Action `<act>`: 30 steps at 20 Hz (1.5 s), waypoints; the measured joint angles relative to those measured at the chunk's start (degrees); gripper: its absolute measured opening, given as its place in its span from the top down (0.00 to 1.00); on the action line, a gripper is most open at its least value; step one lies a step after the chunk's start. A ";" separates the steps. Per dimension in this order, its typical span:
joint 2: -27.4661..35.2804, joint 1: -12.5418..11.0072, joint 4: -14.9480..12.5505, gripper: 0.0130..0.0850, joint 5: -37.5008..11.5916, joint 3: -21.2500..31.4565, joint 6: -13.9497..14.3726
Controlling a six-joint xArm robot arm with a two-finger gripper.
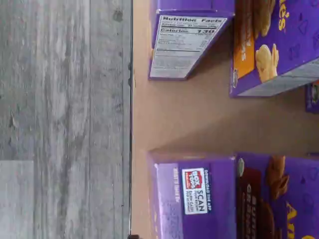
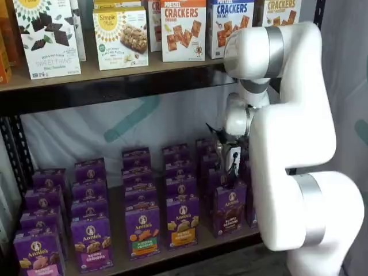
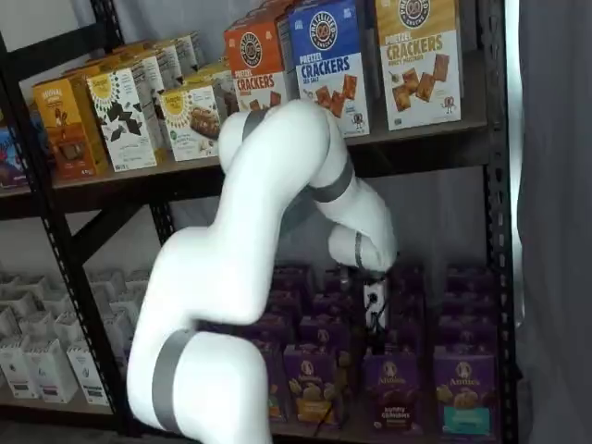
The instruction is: Pick up the purple box with a brown patch in the center, on the bottom shelf, the fifth box from the left
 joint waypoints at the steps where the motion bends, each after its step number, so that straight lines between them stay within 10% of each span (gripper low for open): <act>1: -0.28 -0.02 -0.16 0.00 -0.88 0.66 0.07; 11: -4.82 -1.64 -0.59 0.00 -5.08 8.36 -1.41; 20: -4.00 -2.06 0.22 0.00 -3.86 6.83 -2.49; 30: -0.50 -2.57 -4.79 0.00 -2.61 2.70 1.50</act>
